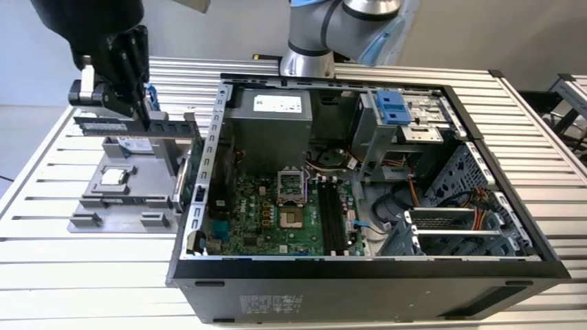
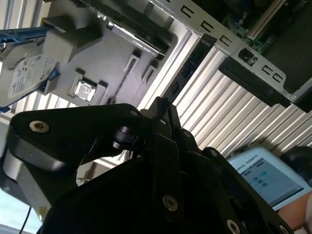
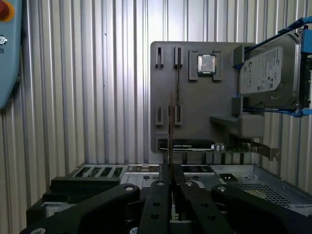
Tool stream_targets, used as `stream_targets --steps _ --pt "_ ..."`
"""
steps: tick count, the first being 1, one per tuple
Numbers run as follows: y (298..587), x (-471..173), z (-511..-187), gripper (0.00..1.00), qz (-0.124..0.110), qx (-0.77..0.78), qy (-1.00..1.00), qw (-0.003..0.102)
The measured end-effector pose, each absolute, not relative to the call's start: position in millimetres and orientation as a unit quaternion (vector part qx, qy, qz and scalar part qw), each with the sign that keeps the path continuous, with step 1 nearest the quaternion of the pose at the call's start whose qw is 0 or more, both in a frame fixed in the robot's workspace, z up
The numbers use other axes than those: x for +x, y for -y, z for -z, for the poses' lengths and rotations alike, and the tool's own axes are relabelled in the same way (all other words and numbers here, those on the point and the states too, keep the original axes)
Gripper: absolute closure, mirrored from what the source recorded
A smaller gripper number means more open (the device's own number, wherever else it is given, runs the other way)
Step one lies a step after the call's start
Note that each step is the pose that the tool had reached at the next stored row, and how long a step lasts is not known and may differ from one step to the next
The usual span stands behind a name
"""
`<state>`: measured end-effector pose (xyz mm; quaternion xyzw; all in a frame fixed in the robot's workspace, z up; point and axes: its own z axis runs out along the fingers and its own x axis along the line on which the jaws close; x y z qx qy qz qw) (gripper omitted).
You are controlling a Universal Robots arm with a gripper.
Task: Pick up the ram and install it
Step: 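Pick up the ram and move it above insertion slot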
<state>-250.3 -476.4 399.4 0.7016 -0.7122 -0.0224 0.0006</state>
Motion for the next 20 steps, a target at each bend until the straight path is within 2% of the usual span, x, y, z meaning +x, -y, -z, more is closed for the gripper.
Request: stream_targets --steps 20 --pt "476.4 -162.5 -399.3 1.0 0.027 0.701 0.712 0.005"
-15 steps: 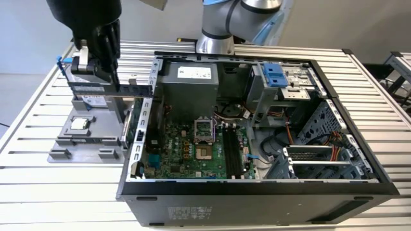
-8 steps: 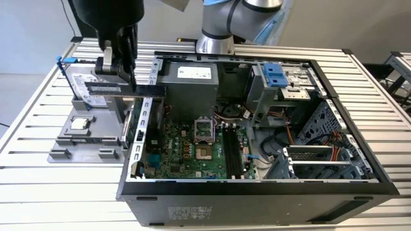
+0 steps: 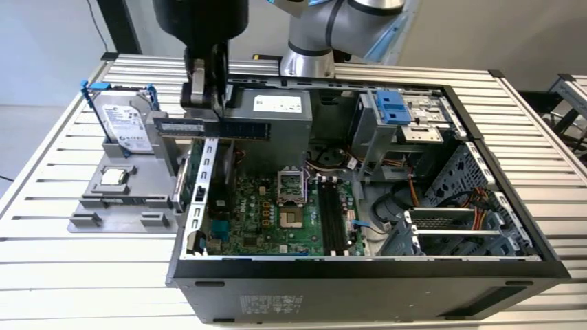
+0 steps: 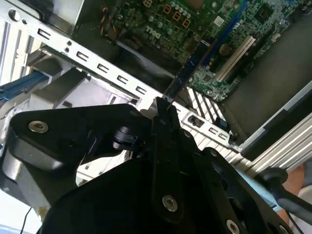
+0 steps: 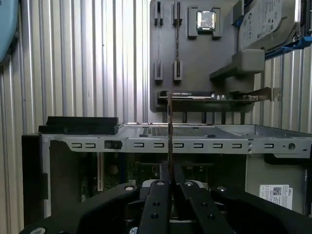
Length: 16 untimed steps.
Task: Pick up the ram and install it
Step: 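Pick up the ram and move it above insertion slot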
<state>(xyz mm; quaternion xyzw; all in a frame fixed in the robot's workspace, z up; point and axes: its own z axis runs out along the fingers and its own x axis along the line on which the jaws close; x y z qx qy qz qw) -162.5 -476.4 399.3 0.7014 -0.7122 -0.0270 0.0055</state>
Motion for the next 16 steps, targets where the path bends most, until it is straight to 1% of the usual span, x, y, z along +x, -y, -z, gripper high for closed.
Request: stream_targets --steps 16 --pt "476.4 -113.2 -398.9 1.0 0.027 0.703 0.711 0.006"
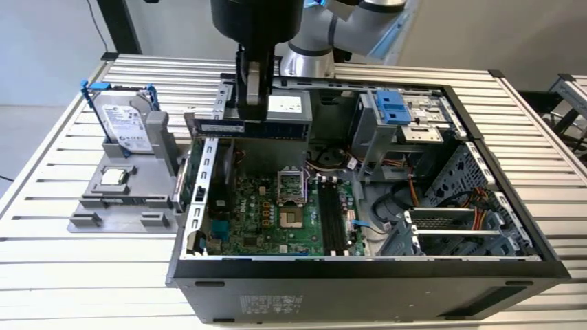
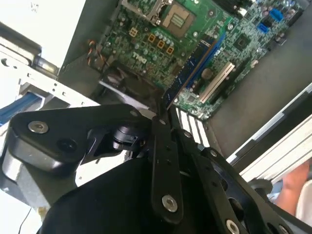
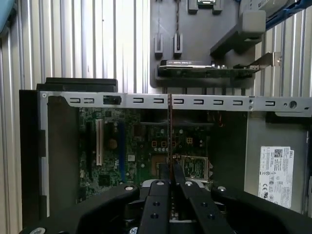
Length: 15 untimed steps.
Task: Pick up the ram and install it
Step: 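Pick up the ram and move it above insertion slot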
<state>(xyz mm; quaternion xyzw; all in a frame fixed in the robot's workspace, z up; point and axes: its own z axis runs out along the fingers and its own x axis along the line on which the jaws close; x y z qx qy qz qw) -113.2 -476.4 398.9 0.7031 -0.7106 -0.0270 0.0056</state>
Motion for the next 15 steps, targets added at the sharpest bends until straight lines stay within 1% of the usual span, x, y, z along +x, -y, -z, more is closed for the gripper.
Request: stream_targets --steps 15 --pt "476.4 -69.6 -397.4 1.0 0.027 0.708 0.706 0.006"
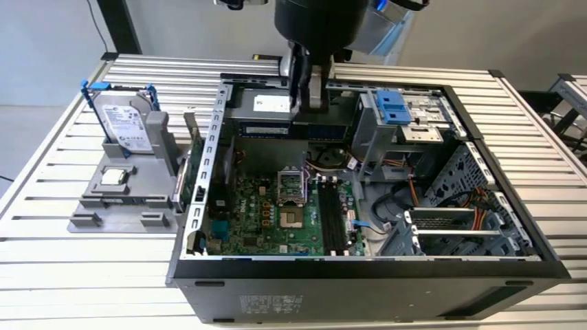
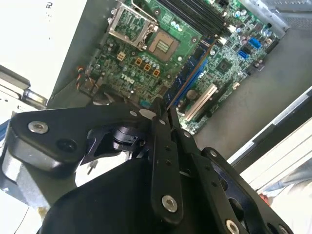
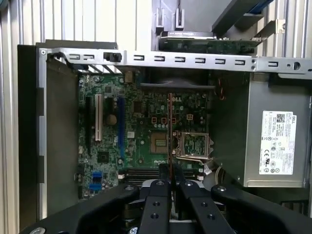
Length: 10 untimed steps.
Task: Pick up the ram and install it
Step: 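Pick up the ram and move it above insertion slot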
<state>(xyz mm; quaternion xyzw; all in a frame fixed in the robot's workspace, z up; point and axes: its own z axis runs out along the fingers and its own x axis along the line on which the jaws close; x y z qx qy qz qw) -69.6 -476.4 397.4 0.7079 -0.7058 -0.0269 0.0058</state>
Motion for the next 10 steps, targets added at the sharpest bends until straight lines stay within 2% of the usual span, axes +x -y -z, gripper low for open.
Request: stream_targets --steps 10 --pt "476.4 -38.3 -396.5 1.0 0.027 0.709 0.705 0.006"
